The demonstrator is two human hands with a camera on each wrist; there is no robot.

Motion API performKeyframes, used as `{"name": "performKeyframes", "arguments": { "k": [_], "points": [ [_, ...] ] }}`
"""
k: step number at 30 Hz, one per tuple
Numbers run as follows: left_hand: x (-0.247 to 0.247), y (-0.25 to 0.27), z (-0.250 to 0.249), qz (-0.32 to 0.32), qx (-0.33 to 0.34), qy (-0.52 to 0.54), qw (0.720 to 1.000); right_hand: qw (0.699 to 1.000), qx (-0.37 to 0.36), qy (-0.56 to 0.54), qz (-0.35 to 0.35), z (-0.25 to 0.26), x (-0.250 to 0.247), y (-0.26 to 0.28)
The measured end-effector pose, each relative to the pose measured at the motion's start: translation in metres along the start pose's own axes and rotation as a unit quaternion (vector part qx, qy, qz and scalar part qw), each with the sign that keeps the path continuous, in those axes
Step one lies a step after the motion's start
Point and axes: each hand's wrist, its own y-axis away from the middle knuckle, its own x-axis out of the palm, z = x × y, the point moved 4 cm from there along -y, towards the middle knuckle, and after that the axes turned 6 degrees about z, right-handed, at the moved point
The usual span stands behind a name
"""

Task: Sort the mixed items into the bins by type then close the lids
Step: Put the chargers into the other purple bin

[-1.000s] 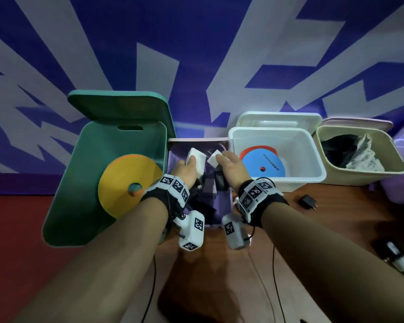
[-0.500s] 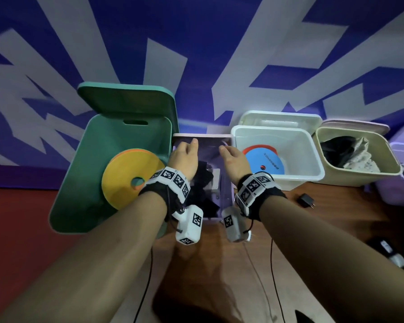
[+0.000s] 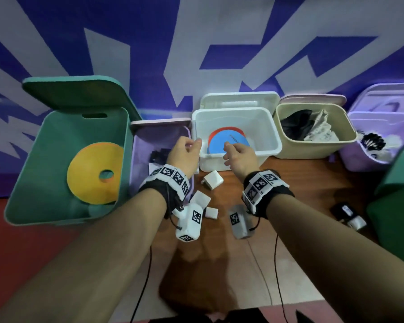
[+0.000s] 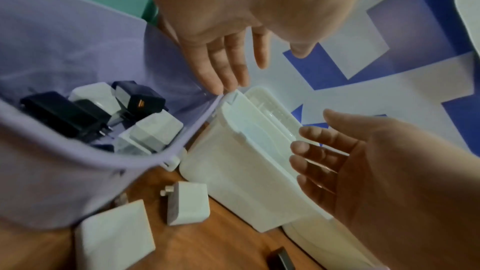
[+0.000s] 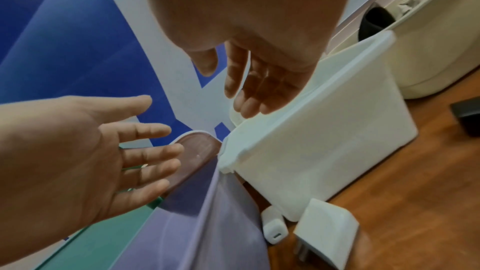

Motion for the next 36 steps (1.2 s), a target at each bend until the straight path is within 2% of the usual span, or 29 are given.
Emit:
{"name": "performKeyframes", "arguments": {
  "k": [9,16,20,24,29,32,36],
  "points": [
    [0.060,0.030,0.016,-0.037,-0.041,-0.006,0.998,0.998,0.020,0.029,0.048,-0.056,-0.041,0.002],
    [0.097,0.043,0.048,-0.019,-0.104,-0.038,0.994,0.981,0.006,0.123,0.152,-0.084,-0.049,-0.008],
    [0.103,0.049,0.070,-0.033,-0.128,-0.021,0.991,0.954,-0.008,0.209,0.216,-0.088,-0.036,-0.013],
    [0.093,0.056,0.098,-0.053,-0.162,-0.023,0.985,0.908,-0.082,0.298,0.284,-0.083,-0.001,-0.016],
    [0.073,0.063,0.135,-0.070,-0.206,-0.030,0.975,0.857,-0.149,0.375,0.320,-0.071,0.041,-0.022],
    [0.067,0.063,0.151,-0.066,-0.217,0.008,0.974,0.838,-0.143,0.413,0.327,-0.074,0.065,-0.037],
    [0.060,0.060,0.170,-0.053,-0.223,0.032,0.973,0.832,-0.123,0.431,0.327,-0.084,0.089,-0.057]
  ]
}}
